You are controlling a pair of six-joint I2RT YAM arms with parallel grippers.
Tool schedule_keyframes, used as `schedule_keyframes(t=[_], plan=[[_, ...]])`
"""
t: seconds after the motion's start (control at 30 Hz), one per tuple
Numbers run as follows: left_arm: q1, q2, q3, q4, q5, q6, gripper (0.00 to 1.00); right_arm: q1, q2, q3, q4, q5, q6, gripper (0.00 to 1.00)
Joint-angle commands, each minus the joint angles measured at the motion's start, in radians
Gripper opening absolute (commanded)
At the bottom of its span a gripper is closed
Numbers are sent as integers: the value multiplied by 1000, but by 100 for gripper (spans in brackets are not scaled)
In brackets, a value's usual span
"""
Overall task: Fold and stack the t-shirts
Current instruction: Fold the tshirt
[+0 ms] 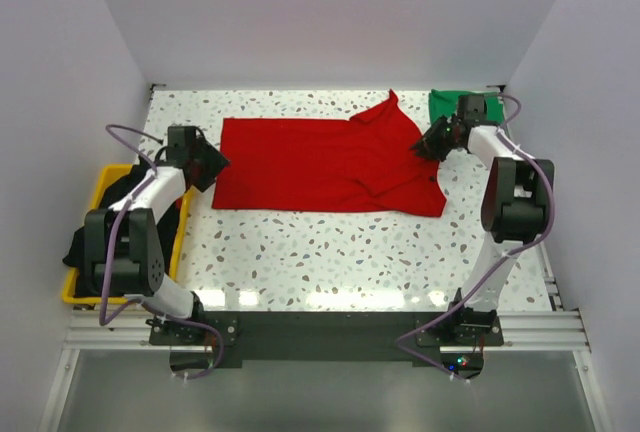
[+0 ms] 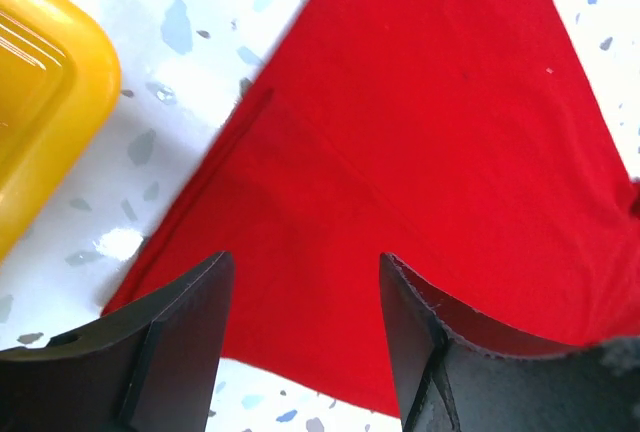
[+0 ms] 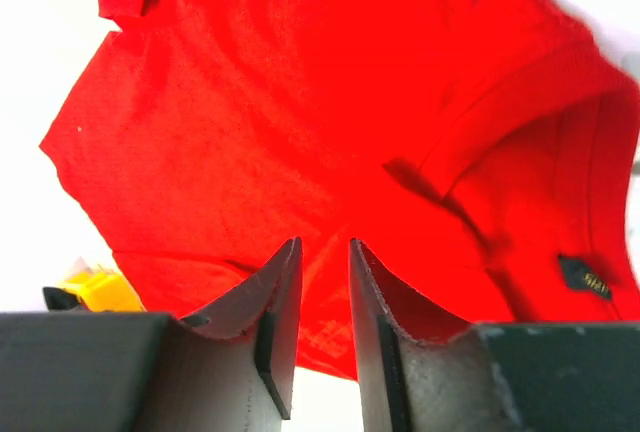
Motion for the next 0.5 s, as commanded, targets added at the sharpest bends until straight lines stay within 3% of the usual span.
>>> schedule_keyframes(t=[0.0, 0.13, 0.37, 0.47], plan=[[-22, -98, -89, 91, 72, -8, 65, -1, -11, 69, -34, 30, -66, 33], [-53, -106, -132, 123, 99, -31, 65, 22, -102, 9, -25, 69, -72, 34], [-101, -129, -198, 153, 101, -80, 57, 52, -416, -383, 64, 204, -38, 34], [-101, -150, -245, 200, 86, -106, 55, 50, -493, -474, 53, 317, -72, 33]])
